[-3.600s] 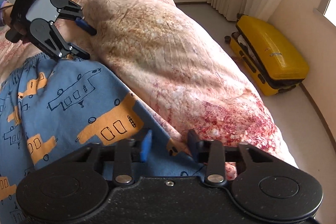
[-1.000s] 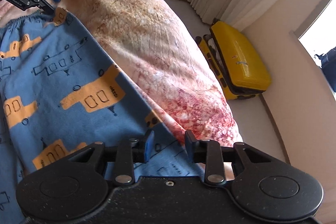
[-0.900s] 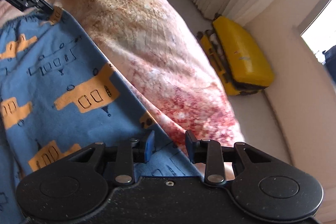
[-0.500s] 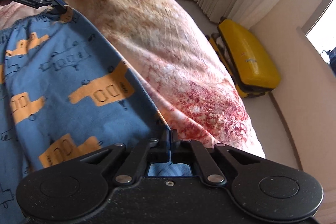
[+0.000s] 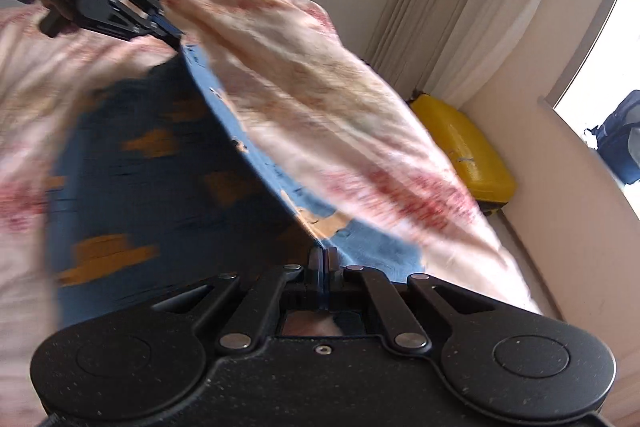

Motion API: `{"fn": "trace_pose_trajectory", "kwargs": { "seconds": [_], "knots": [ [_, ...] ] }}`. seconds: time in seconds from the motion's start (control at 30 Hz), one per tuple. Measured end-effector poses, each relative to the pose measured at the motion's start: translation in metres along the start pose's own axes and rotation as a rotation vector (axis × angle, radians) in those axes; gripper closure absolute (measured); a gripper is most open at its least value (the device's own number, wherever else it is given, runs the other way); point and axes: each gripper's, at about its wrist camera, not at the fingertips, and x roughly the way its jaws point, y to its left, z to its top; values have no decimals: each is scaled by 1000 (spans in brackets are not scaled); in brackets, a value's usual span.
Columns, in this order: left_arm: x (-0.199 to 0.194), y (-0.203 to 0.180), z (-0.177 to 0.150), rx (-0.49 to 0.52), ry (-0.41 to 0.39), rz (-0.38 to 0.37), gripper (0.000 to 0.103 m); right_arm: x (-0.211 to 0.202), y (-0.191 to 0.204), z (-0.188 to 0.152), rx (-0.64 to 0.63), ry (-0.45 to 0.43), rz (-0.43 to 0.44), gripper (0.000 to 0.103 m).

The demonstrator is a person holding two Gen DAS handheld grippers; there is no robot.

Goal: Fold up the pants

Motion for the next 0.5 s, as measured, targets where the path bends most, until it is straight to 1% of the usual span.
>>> {"fn": "trace_pose_trajectory", "kwargs": {
  "seconds": [0.1, 0.27, 0.37, 0.43, 0.5],
  "knots": [
    [-14, -21, -15, 32, 11, -15, 102, -24, 41, -22, 27, 18, 17, 103],
    [-21, -60, -41, 54, 21, -9, 102, -25, 96, -65, 81, 54, 14, 103],
    [-18, -78, -59, 59, 51, 3, 102, -18, 111, -81, 126, 67, -19, 103],
    [-15, -86, -68, 58, 71, 18, 102, -11, 113, -86, 168, 80, -29, 103],
    [-17, -91, -73, 53, 76, 37, 102, -7, 112, -85, 178, 73, -39, 103]
  ]
}}
